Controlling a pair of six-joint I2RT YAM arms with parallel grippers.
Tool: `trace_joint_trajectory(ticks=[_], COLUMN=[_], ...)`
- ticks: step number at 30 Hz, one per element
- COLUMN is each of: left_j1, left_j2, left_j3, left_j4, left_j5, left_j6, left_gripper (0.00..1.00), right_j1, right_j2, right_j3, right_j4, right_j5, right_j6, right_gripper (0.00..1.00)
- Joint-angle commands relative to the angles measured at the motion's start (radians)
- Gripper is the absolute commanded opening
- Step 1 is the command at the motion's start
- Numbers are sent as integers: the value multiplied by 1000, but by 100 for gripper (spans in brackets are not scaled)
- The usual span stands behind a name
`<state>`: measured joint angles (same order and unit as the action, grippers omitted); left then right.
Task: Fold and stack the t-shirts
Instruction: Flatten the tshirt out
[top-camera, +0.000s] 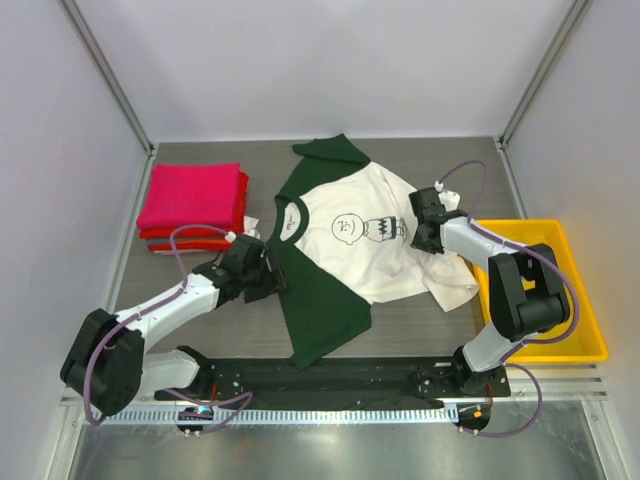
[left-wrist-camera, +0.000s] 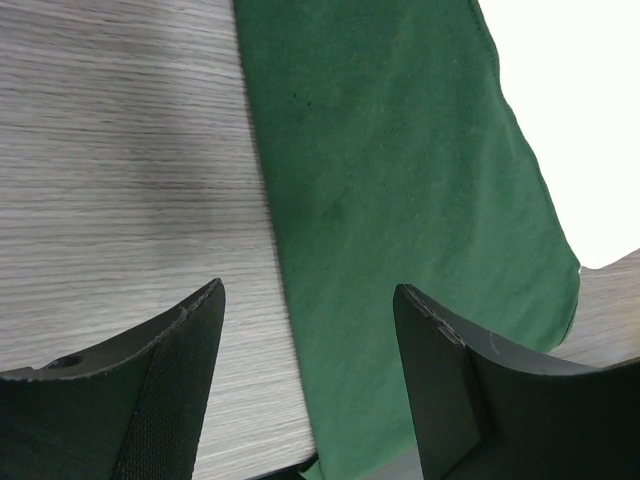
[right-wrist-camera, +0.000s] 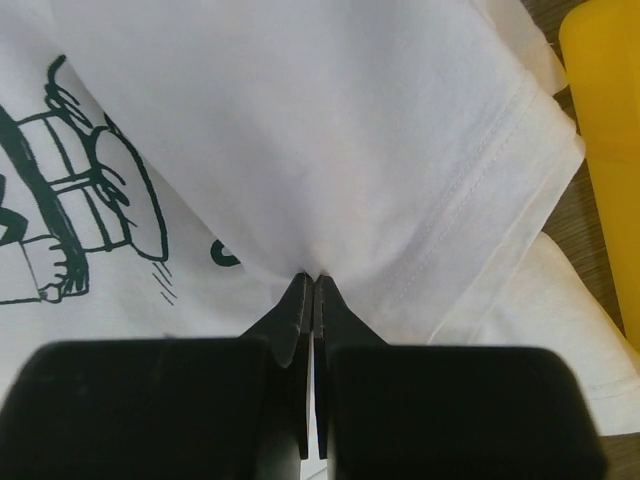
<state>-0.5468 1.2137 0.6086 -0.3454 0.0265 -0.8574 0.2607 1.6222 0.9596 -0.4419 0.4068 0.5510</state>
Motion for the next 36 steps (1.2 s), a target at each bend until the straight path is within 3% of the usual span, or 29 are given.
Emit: trace_joint_trajectory(ticks=[1, 10, 12, 13, 19, 20, 26, 30, 34, 36], left_j1=[-13, -50, -50, -50, -51, -48, -6, 42, 102, 137], left_j2=[33, 214, 237, 242, 261, 245, 114, 41, 43, 72], left_j3=[-1, 23, 25, 25, 49, 60, 106, 157, 227, 256], left_j4=[80, 172, 184, 190, 221, 206, 99, 45, 13, 40], left_j5=[-11, -7, -34, -49, -60, -78, -140, -123, -113, -30], left_j6=[-23, -63, -72, -74, -83, -80, -55, -39, -12, -19], left_gripper=[69, 50, 38, 38, 16, 2, 0, 0, 0, 0], right_j1=[5, 2, -6, -11, -78, -93, -135, -231, -297, -313], right_j2=[-80, -153, -183, -194, -232, -234, -200, -118, 25, 140], right_j3=[-13, -41, -44, -44, -12, 5, 120, 246, 448, 589], right_j4=[38, 66, 66, 68, 68, 66, 48, 29, 14, -3], right_j5=[6, -17, -19, -23, -111, -127, -171, -247, -329, -361], right_j6=[9, 18, 20, 21, 21, 21, 17, 33, 58, 73], right_gripper=[1, 1, 1, 1, 1, 1, 1, 1, 1, 1])
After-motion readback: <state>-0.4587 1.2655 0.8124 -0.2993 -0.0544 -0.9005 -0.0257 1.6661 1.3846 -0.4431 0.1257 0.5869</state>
